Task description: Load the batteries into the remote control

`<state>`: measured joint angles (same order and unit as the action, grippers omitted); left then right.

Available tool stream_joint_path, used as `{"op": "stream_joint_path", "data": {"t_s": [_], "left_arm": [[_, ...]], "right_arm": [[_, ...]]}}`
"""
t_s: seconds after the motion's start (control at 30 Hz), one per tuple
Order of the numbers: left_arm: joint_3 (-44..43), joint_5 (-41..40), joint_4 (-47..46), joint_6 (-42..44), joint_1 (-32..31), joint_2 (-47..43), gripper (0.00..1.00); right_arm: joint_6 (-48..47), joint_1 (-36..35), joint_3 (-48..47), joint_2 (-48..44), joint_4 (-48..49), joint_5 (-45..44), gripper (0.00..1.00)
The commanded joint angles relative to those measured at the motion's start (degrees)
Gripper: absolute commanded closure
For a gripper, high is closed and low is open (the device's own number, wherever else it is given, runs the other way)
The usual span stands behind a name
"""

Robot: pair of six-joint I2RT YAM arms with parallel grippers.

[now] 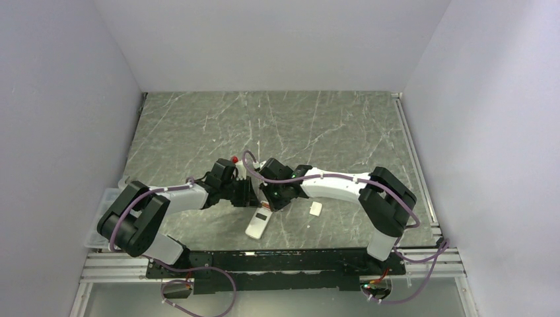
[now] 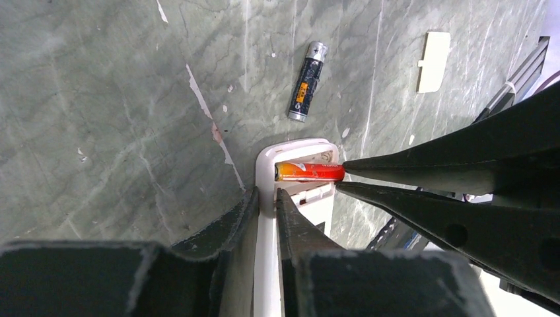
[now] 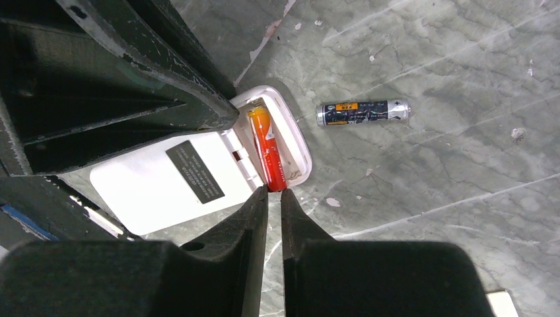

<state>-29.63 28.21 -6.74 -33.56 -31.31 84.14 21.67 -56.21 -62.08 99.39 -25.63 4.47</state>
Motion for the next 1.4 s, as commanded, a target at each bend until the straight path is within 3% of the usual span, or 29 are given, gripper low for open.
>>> {"op": "stream_joint_path", "data": {"t_s": [0.0, 1.37], "left_arm": [[-0.3, 3.5, -2.32, 0.97, -0.09, -0.63, 0.8], [0.54, 4.86, -3.03, 2.87, -2.88, -2.82, 0.85]], "right_arm": [[0.47, 0.31, -2.82, 0.63, 2.58, -0.55, 0.86], [-1.06, 2.15, -9.19, 6.54, 3.06, -0.86, 0.94]]}}
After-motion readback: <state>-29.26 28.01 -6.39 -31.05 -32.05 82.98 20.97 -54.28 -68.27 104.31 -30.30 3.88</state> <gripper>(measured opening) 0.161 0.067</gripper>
